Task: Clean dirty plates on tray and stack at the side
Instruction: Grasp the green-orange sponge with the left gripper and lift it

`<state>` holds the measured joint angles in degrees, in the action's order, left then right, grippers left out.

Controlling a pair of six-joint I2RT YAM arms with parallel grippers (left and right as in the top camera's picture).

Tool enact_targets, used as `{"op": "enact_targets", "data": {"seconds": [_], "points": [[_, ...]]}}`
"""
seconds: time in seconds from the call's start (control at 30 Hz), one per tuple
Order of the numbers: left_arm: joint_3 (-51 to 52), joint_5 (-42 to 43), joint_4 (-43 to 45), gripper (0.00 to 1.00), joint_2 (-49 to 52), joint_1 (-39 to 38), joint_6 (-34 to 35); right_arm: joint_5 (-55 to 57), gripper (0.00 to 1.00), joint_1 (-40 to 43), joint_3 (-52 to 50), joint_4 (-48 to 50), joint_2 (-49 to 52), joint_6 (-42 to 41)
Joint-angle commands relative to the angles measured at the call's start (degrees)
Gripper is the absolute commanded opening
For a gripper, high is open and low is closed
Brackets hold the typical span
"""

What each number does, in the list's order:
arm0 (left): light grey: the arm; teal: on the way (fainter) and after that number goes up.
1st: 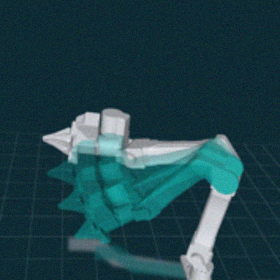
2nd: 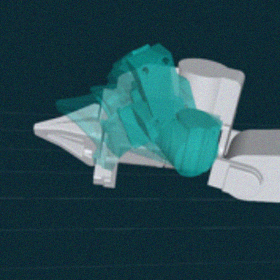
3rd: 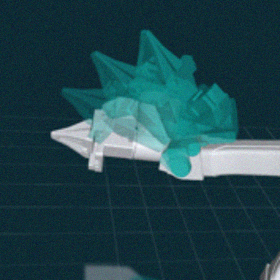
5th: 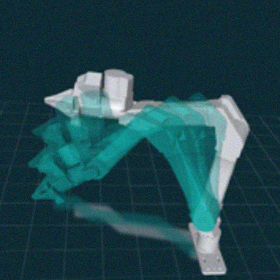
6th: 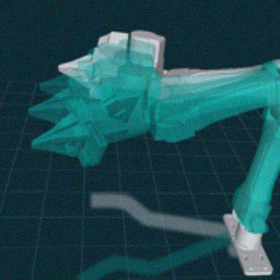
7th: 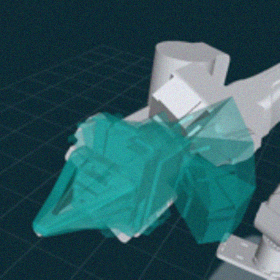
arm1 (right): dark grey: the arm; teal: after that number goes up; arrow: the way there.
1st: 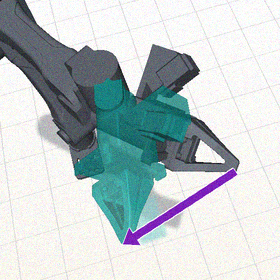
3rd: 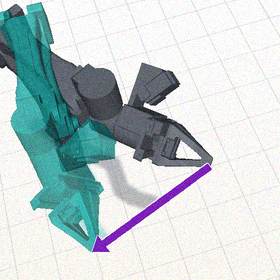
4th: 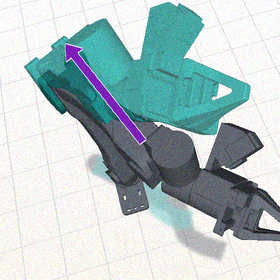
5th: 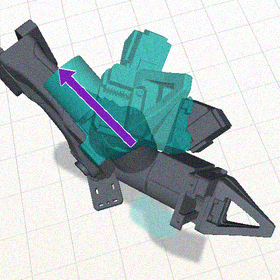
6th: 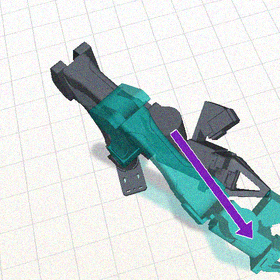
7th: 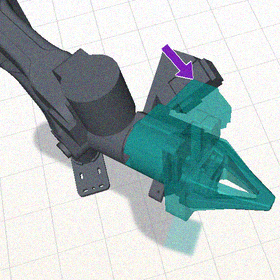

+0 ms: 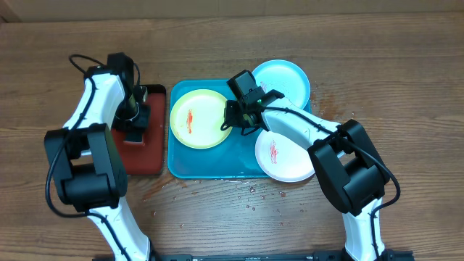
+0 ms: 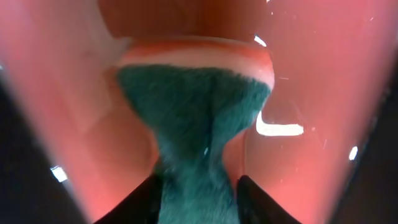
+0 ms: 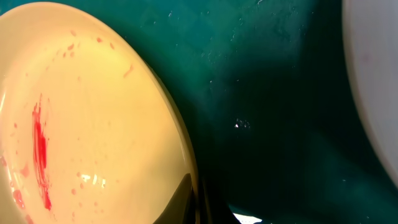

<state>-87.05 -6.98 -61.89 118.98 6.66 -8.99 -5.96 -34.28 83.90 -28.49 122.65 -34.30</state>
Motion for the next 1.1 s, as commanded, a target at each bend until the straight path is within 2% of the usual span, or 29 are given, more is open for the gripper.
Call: {"op": "enact_targets", "data": {"seconds": [0.0,0.13,0.2,0.23,0.27,0.47,0.63,0.87,1.07], "points": [[-1.03,3.82,0.26,0.36,2.29,0.42,0.39,0.79,0.04,-0.52,0.81,-0.31,1.66,-0.20],[-0.96,3.82,0.90,0.31,3.74,0.48,0.42,0.79,0.04,-0.52,0.81,-0.31,1.66,-0.20],[-0.96,3.58,1.33,0.20,4.28,0.50,0.42,0.79,0.04,-0.52,0.81,-0.31,1.66,-0.20],[-0.96,3.45,1.57,0.09,4.44,0.50,0.44,0.79,0.04,-0.52,0.81,-0.31,1.66,-0.20],[-0.96,3.45,1.81,0.04,4.48,0.50,0.48,0.79,0.04,-0.52,0.81,-0.31,1.66,-0.20],[-2.12,3.48,1.99,0.04,3.98,0.50,0.92,0.72,0.04,-0.55,0.81,-0.31,1.66,-0.22],[-9.27,4.92,-3.58,0.04,2.99,0.48,1.73,0.09,0.04,-0.52,0.81,-0.31,1.66,-0.22],[-24.39,15.76,-15.02,0.04,2.71,-0.85,2.36,-0.35,0.04,-0.52,0.81,-0.31,1.66,-0.22],[-25.09,19.43,-15.89,0.04,2.73,-6.45,9.03,-1.36,0.04,-0.52,0.81,-0.28,1.66,-0.22]]}}
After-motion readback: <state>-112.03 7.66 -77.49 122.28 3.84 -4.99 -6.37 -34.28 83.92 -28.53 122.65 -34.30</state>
